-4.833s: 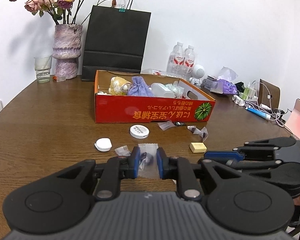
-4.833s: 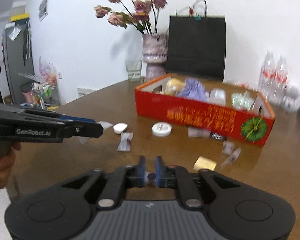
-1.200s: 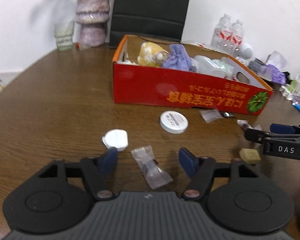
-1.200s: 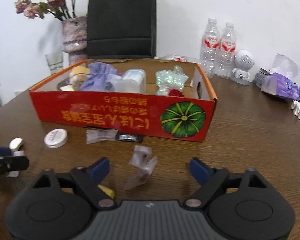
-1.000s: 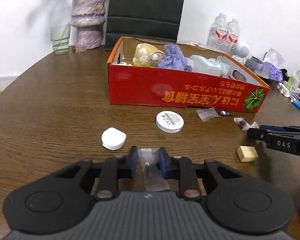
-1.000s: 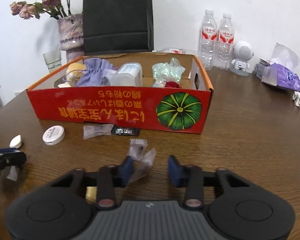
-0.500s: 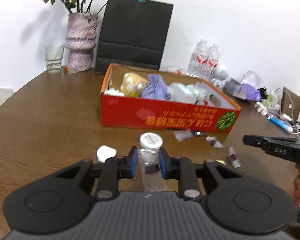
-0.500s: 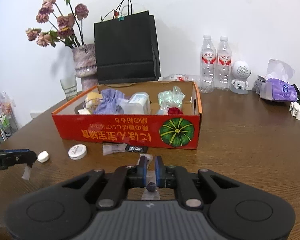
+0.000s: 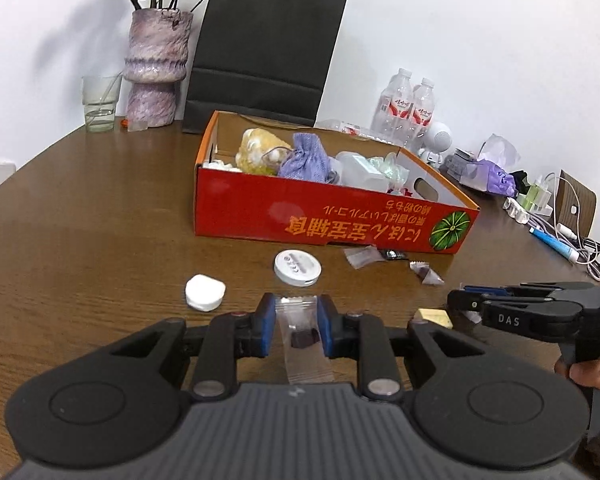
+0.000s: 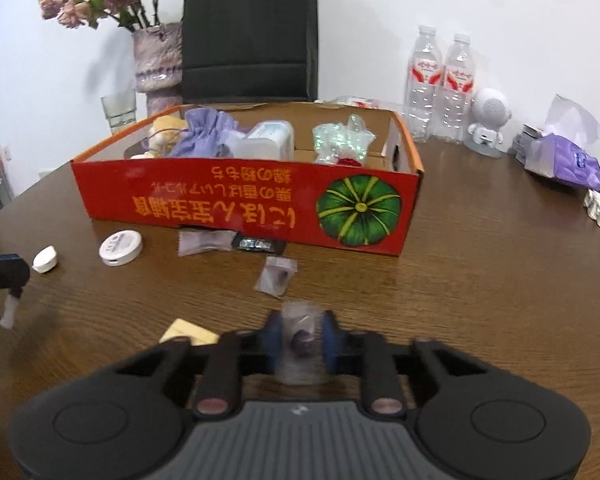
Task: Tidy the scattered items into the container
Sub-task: 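Carry both clear packets over the box and open both grippers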
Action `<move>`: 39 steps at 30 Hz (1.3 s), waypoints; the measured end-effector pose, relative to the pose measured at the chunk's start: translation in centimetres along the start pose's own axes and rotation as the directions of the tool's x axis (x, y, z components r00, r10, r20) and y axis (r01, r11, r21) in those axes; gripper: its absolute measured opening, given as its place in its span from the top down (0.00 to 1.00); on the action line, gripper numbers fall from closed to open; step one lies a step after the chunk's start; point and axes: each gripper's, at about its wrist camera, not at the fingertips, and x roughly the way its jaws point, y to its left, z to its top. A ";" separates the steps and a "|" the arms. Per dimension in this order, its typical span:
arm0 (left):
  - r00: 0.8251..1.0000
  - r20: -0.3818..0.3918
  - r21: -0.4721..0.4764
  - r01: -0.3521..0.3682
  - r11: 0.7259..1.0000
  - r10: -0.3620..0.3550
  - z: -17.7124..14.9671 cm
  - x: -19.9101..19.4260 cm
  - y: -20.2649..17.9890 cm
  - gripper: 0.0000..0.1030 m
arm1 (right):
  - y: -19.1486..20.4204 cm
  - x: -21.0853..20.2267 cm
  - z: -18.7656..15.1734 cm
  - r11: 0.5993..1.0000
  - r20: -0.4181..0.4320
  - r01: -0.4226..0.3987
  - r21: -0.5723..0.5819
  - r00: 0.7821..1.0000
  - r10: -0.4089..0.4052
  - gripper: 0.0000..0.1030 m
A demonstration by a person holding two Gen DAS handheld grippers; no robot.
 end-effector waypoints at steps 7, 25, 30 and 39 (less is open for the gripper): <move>0.999 0.037 0.009 0.015 1.000 -0.015 1.1 -0.8 -0.1 0.78 | -0.7 -3.0 1.1 0.999 0.115 -0.017 0.038 0.993 0.012 0.85; 0.990 0.118 0.035 0.069 0.997 -0.072 12.0 12.2 -3.9 0.78 | -1.4 5.7 12.6 0.998 0.215 -0.061 0.016 0.975 0.056 0.85; 0.997 0.065 0.073 0.046 0.996 -0.051 11.4 15.5 -3.5 0.77 | -2.1 8.3 12.9 0.998 0.172 -0.056 0.011 0.984 0.054 0.83; 0.979 0.201 0.080 0.013 0.997 -0.029 11.9 11.0 -3.5 0.18 | -2.7 5.1 12.7 0.996 0.280 -0.078 0.050 0.958 0.061 0.30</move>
